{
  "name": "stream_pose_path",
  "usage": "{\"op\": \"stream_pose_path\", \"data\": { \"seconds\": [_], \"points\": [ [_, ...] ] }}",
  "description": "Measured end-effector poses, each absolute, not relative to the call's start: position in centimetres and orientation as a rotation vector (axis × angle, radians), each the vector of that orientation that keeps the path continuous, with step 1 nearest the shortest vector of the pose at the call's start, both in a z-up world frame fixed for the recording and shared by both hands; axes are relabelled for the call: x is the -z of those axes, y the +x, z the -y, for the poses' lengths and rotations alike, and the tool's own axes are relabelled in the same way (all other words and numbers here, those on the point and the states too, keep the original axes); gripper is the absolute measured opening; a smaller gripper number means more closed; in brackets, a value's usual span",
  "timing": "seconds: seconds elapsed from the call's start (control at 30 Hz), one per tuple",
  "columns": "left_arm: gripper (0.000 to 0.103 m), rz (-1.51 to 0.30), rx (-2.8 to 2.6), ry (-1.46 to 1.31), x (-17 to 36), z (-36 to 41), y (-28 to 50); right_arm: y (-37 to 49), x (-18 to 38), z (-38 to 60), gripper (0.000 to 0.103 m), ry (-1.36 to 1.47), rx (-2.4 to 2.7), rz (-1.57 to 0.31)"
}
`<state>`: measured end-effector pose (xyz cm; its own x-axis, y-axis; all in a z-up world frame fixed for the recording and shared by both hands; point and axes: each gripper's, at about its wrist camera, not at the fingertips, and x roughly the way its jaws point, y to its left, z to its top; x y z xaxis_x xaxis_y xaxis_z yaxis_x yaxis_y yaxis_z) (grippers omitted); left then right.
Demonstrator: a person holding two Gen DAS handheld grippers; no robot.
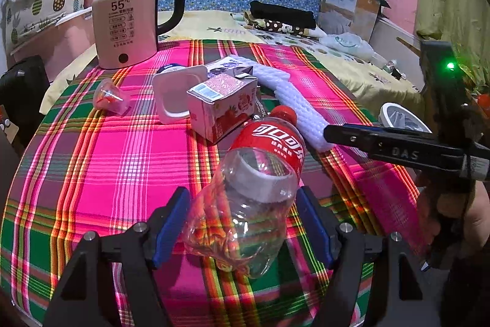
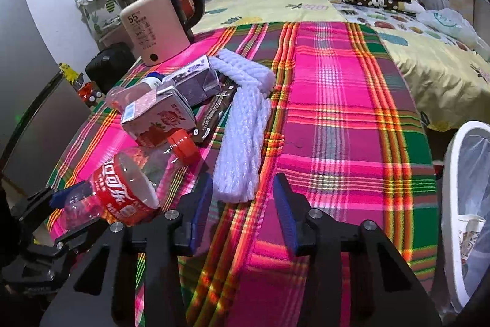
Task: Collect trash
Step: 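Grasp the Coca-Cola bottle with the left tool while the right tool grasps the white foam mesh sleeve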
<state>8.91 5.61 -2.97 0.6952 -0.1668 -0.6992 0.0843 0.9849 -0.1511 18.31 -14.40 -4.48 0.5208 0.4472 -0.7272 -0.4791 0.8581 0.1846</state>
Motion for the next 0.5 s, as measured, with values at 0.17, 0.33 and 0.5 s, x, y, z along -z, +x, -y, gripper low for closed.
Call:
{"op": "stream_pose_path", "data": {
  "seconds": [0.17,0.33,0.5],
  "points": [
    [0.073,-0.782,0.128,-0.133,3.0,-5.7,9.0,18.6,4.8,13.8,0.017,-0.045,-0.572,-0.868],
    [0.073,-0.776,0.109,-0.155,3.0,-5.7,9.0,18.1,4.5,14.4,0.010,-0.044,-0.569,-0.853],
    [0.072,-0.775,0.096,-0.164,2.9,-5.1,8.8,17.2,4.2,15.6,0.009,-0.037,-0.561,-0.848]
  ]
}}
